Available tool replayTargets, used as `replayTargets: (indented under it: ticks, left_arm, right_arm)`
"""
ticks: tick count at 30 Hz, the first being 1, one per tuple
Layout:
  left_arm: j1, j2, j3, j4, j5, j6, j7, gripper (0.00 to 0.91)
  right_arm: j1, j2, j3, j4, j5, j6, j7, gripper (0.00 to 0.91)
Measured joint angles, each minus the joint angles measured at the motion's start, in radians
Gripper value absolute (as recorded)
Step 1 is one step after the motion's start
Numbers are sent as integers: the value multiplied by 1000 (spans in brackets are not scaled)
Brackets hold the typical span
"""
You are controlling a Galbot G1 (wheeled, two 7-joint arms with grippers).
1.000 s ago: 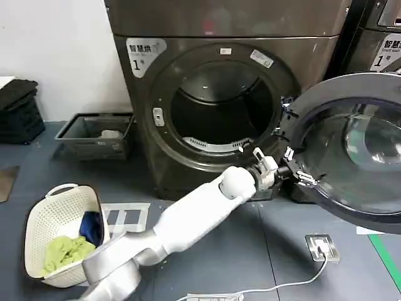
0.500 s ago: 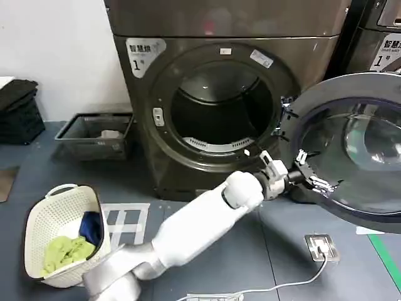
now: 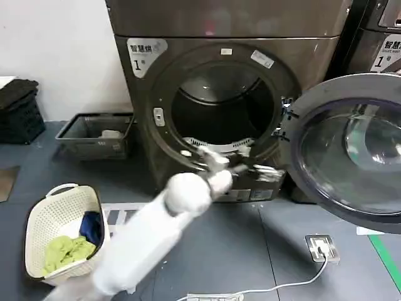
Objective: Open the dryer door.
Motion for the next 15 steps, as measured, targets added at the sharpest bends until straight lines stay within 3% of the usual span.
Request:
replayTargets:
  ticks: [3,6,10,15]
  left_arm:
    - [33,70,-105,-23,-121,83,-104,907]
    - [65,134,-195,-45,-276,123,-263,907]
    - [113,218,-287,-70,-473,126,-457,907]
    - [159,332,-363,-62,-663,126,-652,907]
  right_arm:
    - [0,19,-5,-1,0,2,-3,907]
    - [-4,38,-5,-12,1,16,-20,907]
    - [-11,62,-6,-31,1,59,-48,907]
    - [-14,81,-6,-32,1,67,-54,907]
